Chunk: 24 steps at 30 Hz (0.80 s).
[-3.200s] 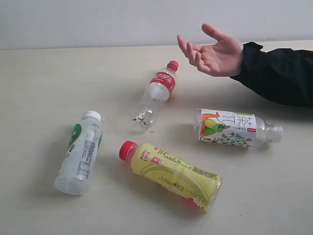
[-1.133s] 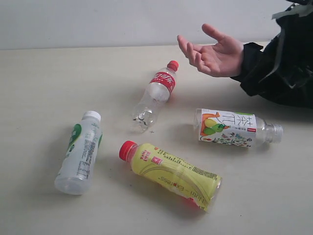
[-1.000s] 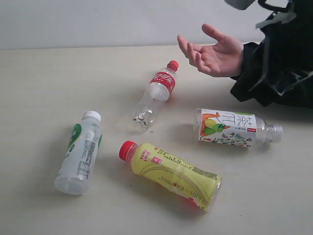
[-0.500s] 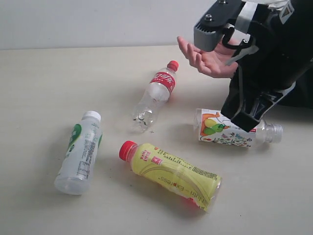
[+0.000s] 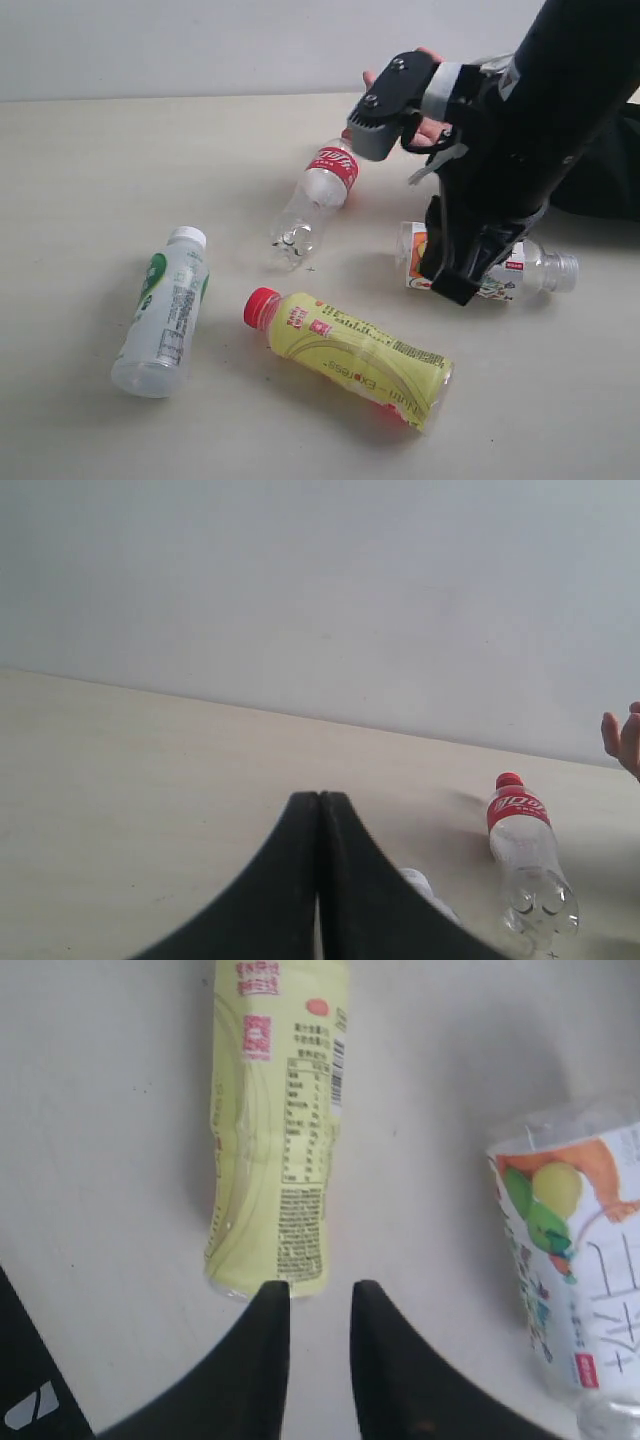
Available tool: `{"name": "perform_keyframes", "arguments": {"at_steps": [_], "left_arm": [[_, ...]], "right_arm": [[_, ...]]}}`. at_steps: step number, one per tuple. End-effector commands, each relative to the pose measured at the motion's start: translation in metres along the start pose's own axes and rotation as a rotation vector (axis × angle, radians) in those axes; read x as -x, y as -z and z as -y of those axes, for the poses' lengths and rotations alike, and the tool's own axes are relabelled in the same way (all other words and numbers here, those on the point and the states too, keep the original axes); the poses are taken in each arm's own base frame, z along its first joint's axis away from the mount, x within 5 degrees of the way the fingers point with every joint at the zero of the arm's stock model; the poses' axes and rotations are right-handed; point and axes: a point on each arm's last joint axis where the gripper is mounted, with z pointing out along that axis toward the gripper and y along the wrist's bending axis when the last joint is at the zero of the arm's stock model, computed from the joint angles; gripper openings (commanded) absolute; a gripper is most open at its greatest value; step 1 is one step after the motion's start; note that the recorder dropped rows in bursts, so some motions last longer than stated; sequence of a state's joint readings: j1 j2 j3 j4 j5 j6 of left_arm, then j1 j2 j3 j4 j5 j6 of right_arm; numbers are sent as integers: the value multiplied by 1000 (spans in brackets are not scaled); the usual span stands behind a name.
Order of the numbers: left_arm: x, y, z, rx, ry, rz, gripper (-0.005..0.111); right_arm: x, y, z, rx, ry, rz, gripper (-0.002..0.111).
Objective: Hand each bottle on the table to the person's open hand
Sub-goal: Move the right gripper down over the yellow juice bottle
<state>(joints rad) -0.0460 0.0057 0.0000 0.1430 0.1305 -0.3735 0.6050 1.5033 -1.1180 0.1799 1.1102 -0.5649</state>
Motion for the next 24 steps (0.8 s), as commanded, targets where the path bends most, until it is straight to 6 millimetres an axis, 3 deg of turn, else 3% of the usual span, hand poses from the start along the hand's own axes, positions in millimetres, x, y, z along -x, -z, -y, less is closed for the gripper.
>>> {"name": "perform_keyframes", "arguments": {"at_steps": [1,7,14,24], "left_arm": [[1,0,0,-6,-4,9,0],[1,0,0,-6,-4,9,0],[1,0,0,-6,-4,9,0],[1,0,0,-6,-4,9,0]], "right_arm": [[18,-14,-16,-1,95,17,33],[30,-38,-24,19,89,-12,66],[37,-61,-16,-4,34,-23,72],[46,-68,-19,22,-2,5,77]]}}
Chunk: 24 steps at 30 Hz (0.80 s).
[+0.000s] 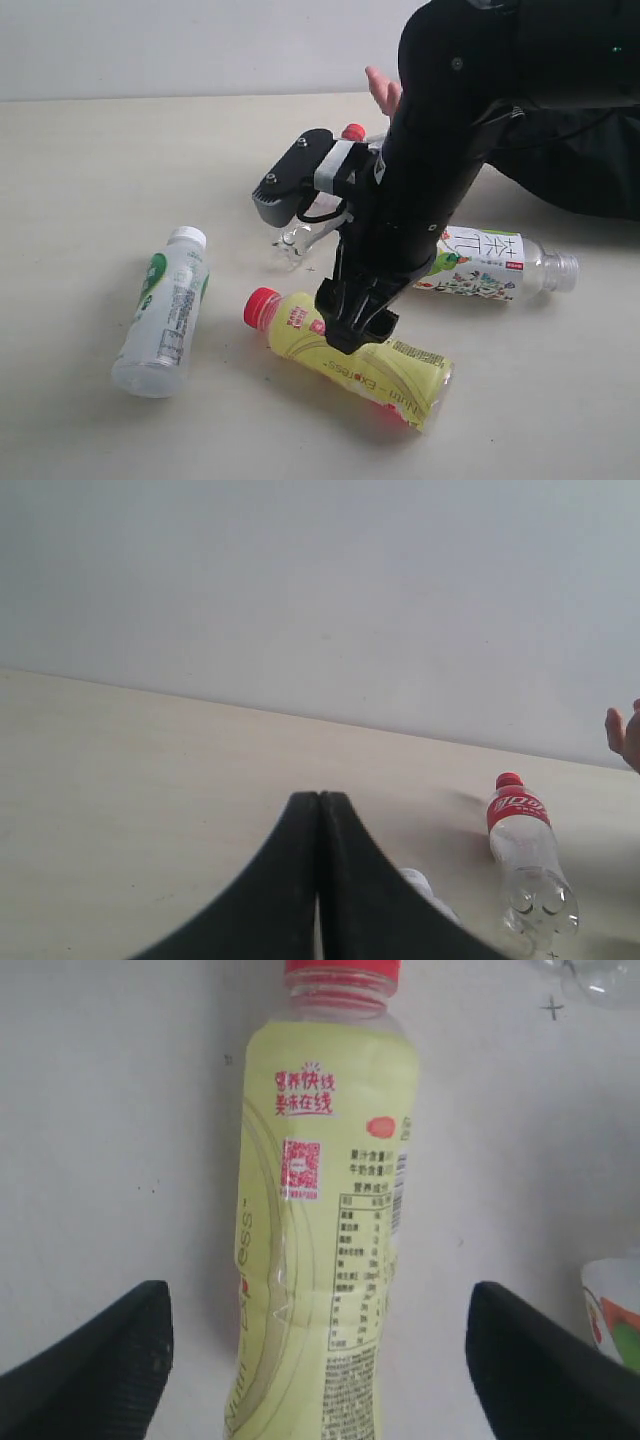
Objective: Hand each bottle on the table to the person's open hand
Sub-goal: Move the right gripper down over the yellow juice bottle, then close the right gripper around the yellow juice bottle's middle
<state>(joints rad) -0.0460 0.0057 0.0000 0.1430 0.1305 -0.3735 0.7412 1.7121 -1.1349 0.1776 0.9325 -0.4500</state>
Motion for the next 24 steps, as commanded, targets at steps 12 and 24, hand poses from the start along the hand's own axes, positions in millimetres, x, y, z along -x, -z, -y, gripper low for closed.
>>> {"name": "perform_keyframes", "arguments": {"at_steps": [12,24], "left_arm": [[1,0,0,-6,-4,9,0],[1,0,0,-6,-4,9,0]], "right_arm": [[9,-23,-17,1,5,-61,76],[10,-41,-5,-80,12,-96,76]]}}
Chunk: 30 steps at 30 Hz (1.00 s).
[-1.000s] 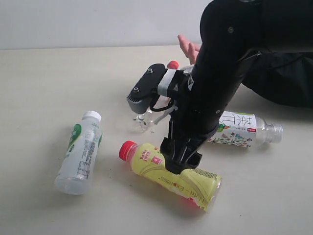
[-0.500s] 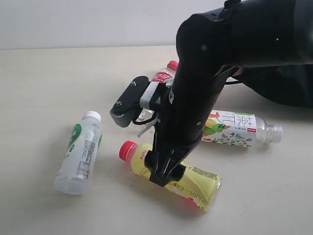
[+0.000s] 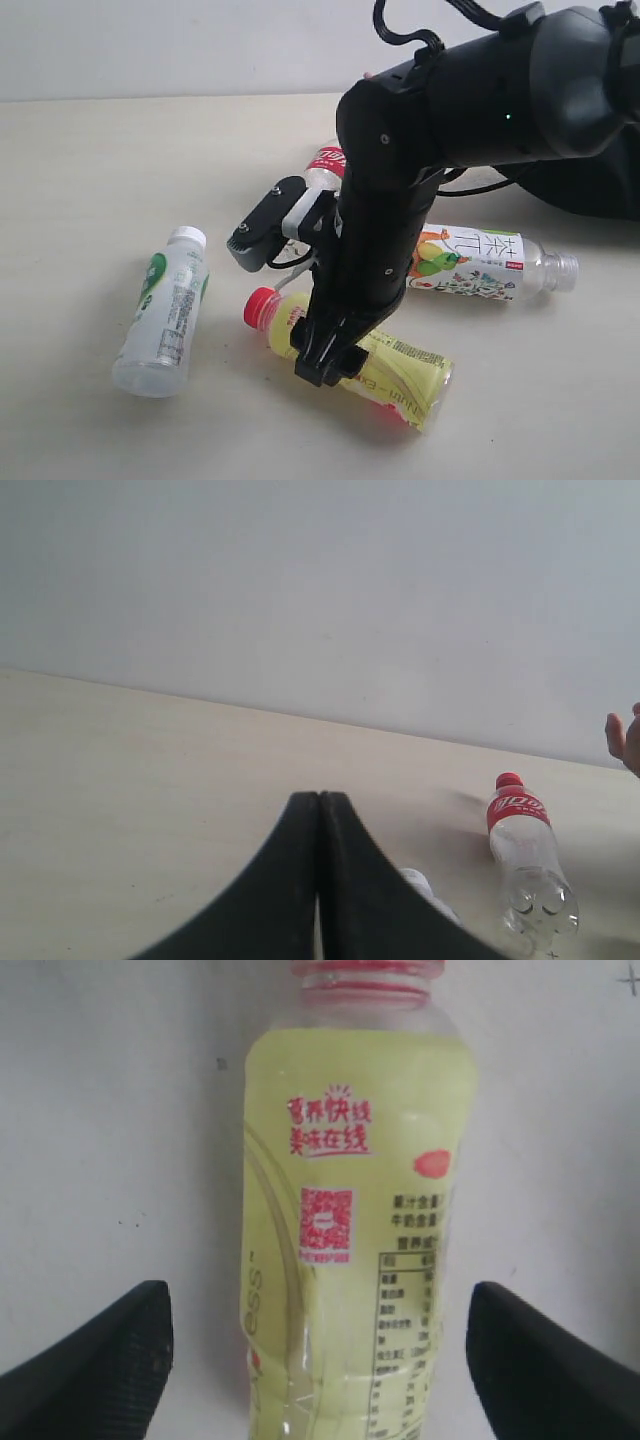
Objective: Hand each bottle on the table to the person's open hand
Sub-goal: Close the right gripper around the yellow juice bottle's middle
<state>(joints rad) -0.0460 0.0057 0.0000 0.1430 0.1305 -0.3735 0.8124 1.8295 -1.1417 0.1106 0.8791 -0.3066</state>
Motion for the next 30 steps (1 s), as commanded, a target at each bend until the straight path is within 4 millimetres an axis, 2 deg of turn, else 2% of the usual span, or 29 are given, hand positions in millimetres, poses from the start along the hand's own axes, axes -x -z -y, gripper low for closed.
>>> {"name": "perform_keyframes", "arguments": {"at_steps": [1,8,18,30], "left_arm": [[1,0,0,-6,-4,9,0],[1,0,0,-6,-4,9,0],[1,0,0,-6,-4,9,0],[1,0,0,-6,-4,9,0]], "right_arm": [[0,0,7,-78,74,-21,76],[-1,-6,8,-74,121,-48,76],[5,-32,11,-72,119,-54,76],[7,-47,12,-65,112,-57,76]]}}
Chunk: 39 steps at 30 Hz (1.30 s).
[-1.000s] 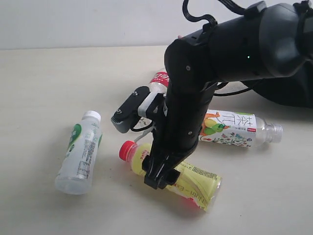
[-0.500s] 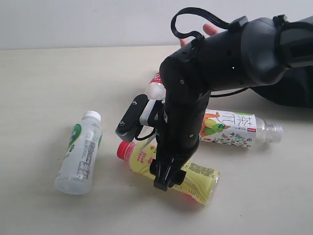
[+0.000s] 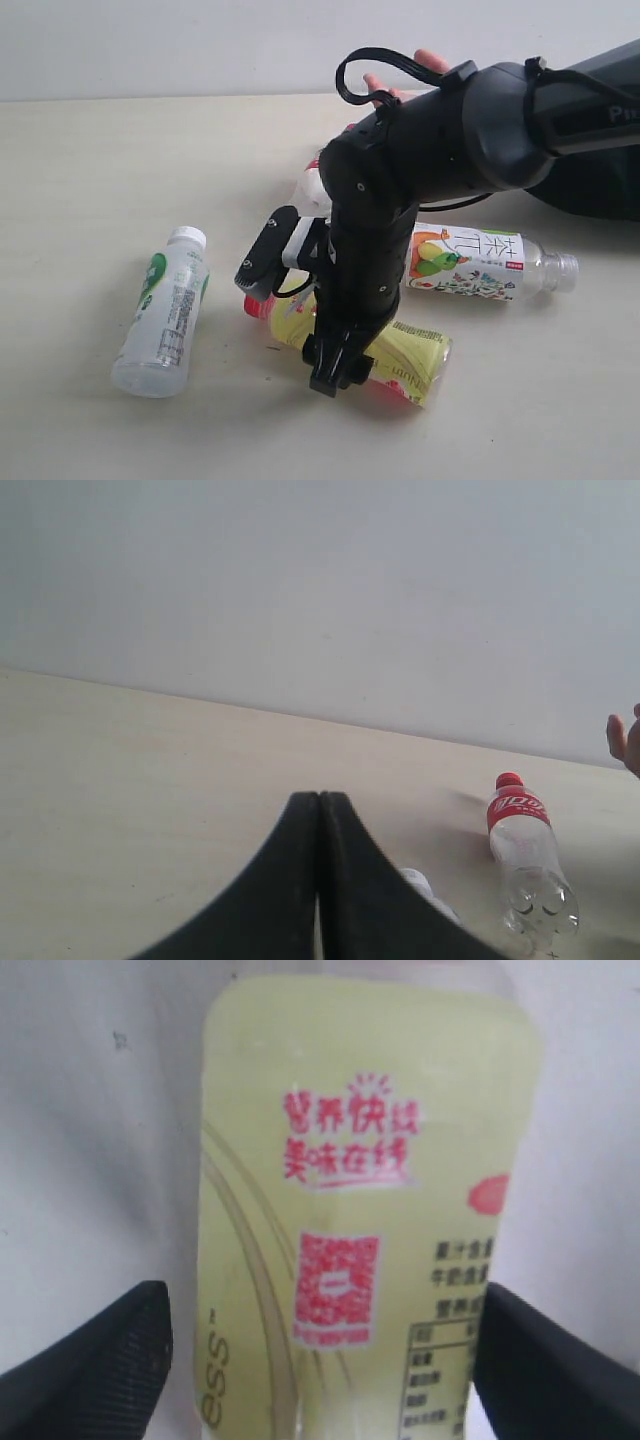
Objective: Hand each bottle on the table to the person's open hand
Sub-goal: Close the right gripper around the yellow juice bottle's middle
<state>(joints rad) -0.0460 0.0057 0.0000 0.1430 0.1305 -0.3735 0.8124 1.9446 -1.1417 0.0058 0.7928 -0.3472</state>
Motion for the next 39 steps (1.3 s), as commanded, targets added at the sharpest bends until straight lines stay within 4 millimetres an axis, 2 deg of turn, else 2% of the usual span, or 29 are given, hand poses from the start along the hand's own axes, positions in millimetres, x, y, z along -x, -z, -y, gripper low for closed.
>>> {"name": "perform_keyframes", "arguments": {"at_steps": [1,15,23,34,39], "left_arm": [[1,0,0,-6,-4,9,0],[1,0,0,-6,-4,9,0],[1,0,0,-6,-4,9,0],[1,0,0,-6,-4,9,0],[1,0,0,-6,-4,9,0]], "right_arm": [[2,-9,0,6,7,-11,76],[0,-14,-2,29,-6,-39,74],[0,-14,-2,29,-6,-39,48],[-5,-14,-4,52,-6,-99,1],[-7,-10,-5,56,-14,-111,0]]}}
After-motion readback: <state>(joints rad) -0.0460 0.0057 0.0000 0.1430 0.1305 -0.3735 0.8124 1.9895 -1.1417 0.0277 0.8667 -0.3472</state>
